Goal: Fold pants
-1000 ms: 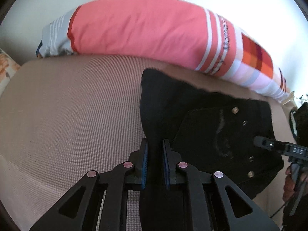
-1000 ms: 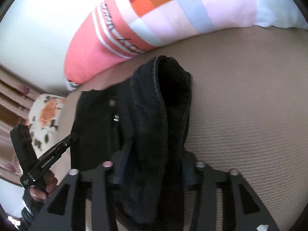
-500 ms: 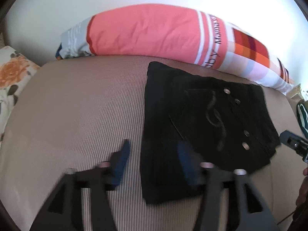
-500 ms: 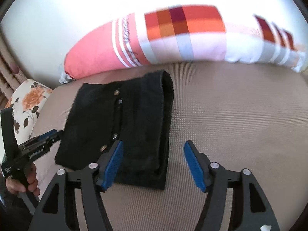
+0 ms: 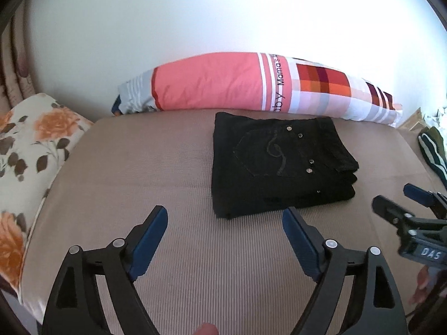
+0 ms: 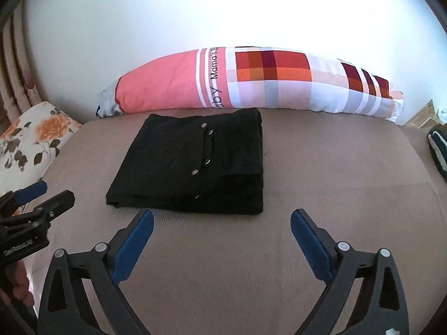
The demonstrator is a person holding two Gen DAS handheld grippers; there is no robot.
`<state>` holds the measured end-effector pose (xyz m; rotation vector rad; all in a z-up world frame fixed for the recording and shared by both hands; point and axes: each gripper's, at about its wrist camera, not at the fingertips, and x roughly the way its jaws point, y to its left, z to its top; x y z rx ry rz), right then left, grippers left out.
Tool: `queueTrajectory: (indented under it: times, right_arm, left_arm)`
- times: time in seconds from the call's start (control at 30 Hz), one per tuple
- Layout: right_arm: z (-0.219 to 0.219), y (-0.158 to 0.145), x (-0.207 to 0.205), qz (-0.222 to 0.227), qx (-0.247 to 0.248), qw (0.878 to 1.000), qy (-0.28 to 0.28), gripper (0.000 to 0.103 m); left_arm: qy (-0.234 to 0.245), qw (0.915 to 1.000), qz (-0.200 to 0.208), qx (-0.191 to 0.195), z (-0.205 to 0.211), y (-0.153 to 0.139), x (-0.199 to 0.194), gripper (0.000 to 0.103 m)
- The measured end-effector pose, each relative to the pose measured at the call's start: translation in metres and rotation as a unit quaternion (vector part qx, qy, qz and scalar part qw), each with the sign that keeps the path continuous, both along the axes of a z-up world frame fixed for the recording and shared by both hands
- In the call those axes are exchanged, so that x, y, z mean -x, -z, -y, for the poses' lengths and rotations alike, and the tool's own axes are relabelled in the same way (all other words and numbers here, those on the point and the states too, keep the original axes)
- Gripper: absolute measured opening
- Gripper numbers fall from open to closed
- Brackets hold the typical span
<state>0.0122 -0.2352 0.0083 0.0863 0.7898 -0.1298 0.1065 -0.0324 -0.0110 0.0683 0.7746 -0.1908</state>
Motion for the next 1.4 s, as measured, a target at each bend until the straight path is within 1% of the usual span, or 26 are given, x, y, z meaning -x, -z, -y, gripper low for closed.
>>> queueTrajectory:
  times: [0.17, 0.27, 0.47, 0.67, 0.83, 1.07, 1.17, 1.27, 1.4]
  right_arm:
    - [-0.018, 0.0, 0.016, 0.009, 0.003, 1.0, 0.001, 0.098]
    - [-0.026, 0.0, 0.022, 0.01, 0.011, 1.0, -0.001, 0.099]
    - [-0.031, 0.008, 0.03, -0.004, -0.003, 1.0, -0.004, 0.099]
    - [-0.033, 0.014, 0.037, -0.012, -0.003, 1.0, -0.001, 0.099]
    - [-0.036, 0.015, 0.038, -0.012, 0.006, 1.0, -0.001, 0.099]
    - [-0.036, 0.015, 0.039, -0.009, 0.004, 1.0, -0.009, 0.099]
    - [-0.034, 0.02, 0.039, -0.018, 0.005, 1.0, -0.006, 0.099]
    - [-0.032, 0.024, 0.039, -0.026, -0.008, 1.0, -0.003, 0.099]
    - [-0.032, 0.025, 0.038, -0.029, -0.007, 1.0, -0.005, 0.099]
  left_arm:
    - [-0.012, 0.9999, 0.006, -0.004, -0.006, 0.001, 0.023, 0.085]
    - [-0.019, 0.9996, 0.011, -0.016, -0.007, 0.004, 0.03, 0.085]
    - [-0.019, 0.9997, 0.005, -0.016, -0.01, 0.014, 0.035, 0.085]
    - [-0.008, 0.9996, 0.003, -0.028, -0.011, 0.021, 0.038, 0.085]
    - [-0.006, 0.9997, -0.005, -0.023, -0.013, 0.026, 0.04, 0.085]
    - [0.001, 0.9997, -0.007, -0.025, -0.012, 0.03, 0.038, 0.085]
    - [0.003, 0.9995, -0.002, -0.032, -0.011, 0.03, 0.038, 0.085]
    - [0.004, 0.9993, -0.002, -0.037, -0.01, 0.033, 0.038, 0.085]
    - [0.006, 0.9995, -0.008, -0.031, -0.01, 0.034, 0.038, 0.085]
